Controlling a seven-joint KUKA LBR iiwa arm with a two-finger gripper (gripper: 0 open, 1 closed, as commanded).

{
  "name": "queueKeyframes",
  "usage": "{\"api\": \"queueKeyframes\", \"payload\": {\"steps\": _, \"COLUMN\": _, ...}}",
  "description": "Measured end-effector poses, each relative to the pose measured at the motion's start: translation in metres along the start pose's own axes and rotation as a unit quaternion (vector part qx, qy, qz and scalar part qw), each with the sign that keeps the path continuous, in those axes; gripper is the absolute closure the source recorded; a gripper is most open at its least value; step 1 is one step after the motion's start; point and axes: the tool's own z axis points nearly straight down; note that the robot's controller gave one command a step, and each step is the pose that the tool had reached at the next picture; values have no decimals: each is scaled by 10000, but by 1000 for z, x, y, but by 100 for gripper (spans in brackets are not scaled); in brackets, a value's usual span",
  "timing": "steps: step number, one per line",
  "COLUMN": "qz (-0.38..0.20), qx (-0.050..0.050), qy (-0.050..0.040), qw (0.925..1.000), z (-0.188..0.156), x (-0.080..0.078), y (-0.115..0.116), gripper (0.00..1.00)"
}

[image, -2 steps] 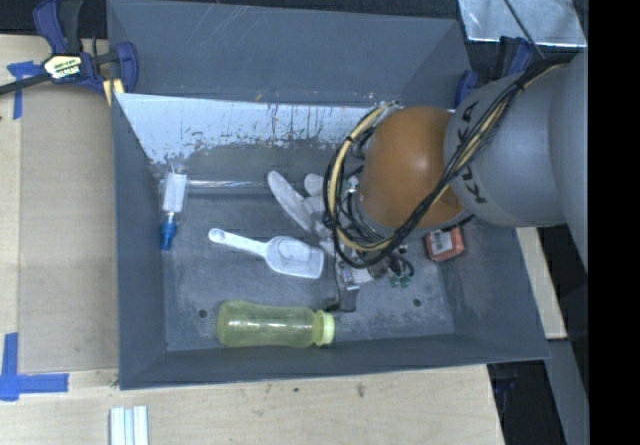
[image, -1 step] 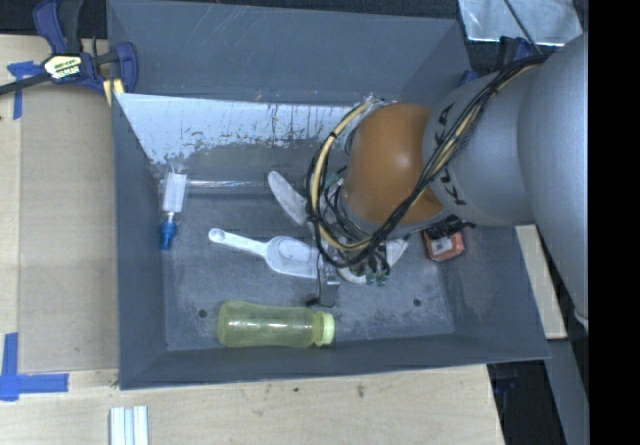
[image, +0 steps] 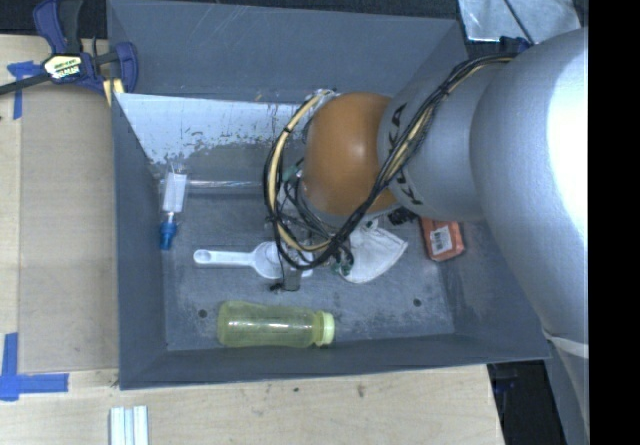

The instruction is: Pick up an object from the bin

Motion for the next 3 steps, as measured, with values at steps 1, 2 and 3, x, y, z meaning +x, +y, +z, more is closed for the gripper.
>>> {"api": "queueKeyframes", "payload": {"steps": 1, "qz": -2, "qx": 1, "qy": 0, "qw": 10000, "z": 0, "x": 0, "y": 0, "gripper": 100}}
{"api": "queueKeyframes", "payload": {"steps": 2, "qz": -139, "qx": 2, "qy": 21, "qw": 9999, "z": -117, "x": -12, "y": -19, "gripper": 100}}
{"api": "queueKeyframes", "payload": {"steps": 3, "qz": -142, "qx": 2, "qy": 22, "qw": 9999, "z": -117, "x": -12, "y": -19, "gripper": 100}}
